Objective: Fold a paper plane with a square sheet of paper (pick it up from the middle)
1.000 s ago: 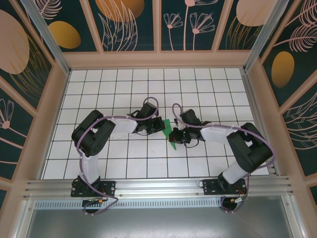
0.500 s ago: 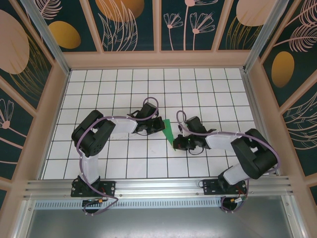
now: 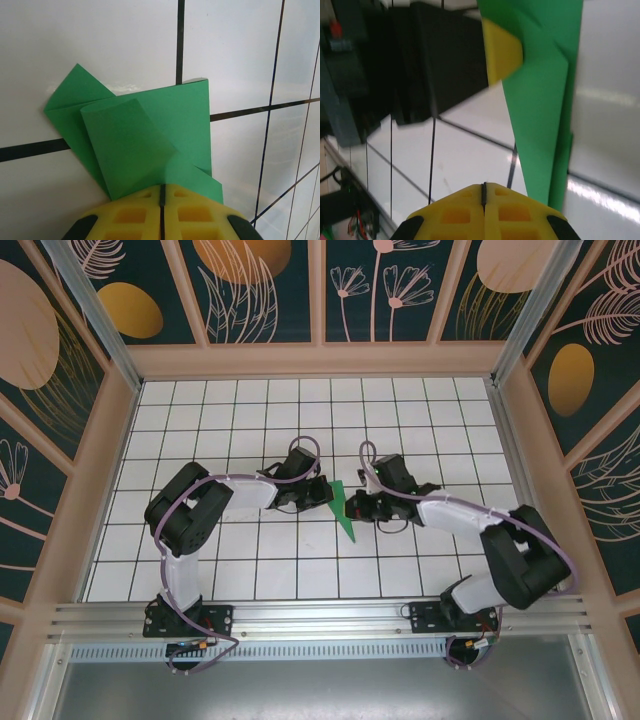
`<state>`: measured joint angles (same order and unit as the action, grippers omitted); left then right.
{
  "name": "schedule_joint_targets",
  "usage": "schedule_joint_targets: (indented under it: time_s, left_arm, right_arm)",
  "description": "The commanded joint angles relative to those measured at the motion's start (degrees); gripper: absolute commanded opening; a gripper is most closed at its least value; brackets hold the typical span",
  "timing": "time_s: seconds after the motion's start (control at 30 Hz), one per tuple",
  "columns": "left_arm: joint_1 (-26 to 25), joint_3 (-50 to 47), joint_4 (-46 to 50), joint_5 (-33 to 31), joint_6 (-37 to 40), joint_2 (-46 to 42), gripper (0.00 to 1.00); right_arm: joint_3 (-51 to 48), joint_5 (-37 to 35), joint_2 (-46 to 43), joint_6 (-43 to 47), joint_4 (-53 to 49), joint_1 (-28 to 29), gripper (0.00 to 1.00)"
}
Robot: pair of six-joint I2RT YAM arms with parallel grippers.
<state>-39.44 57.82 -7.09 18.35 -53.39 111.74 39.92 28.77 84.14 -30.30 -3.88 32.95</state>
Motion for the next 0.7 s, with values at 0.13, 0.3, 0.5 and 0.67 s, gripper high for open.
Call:
schedule_joint_targets:
  time_s: [0.13, 0.3, 0.5, 0.67]
  left_arm:
    - [0.3, 0.0, 8.3, -5.0, 3.0, 4.0, 0.13]
    - [0.3, 1.3, 6.6, -3.5, 7.2, 1.9, 0.2]
    - [0.3, -1.8, -3.4, 1.4, 10.5, -5.2, 0.3]
    - [0.4, -7.2, -9.5, 1.7, 10.8, -8.0, 0.31]
  right_arm:
    - [2.4, 0.7, 10.3, -1.0, 4.5, 0.2, 0.04]
    - [0.7, -1.7, 13.0, -0.3, 3.3, -0.8, 0.03]
    - [-1.7, -1.5, 14.0, -1.2, 4.2, -1.2, 0.01]
    - [-2.2, -1.4, 14.5, -2.2, 4.2, -3.1, 0.01]
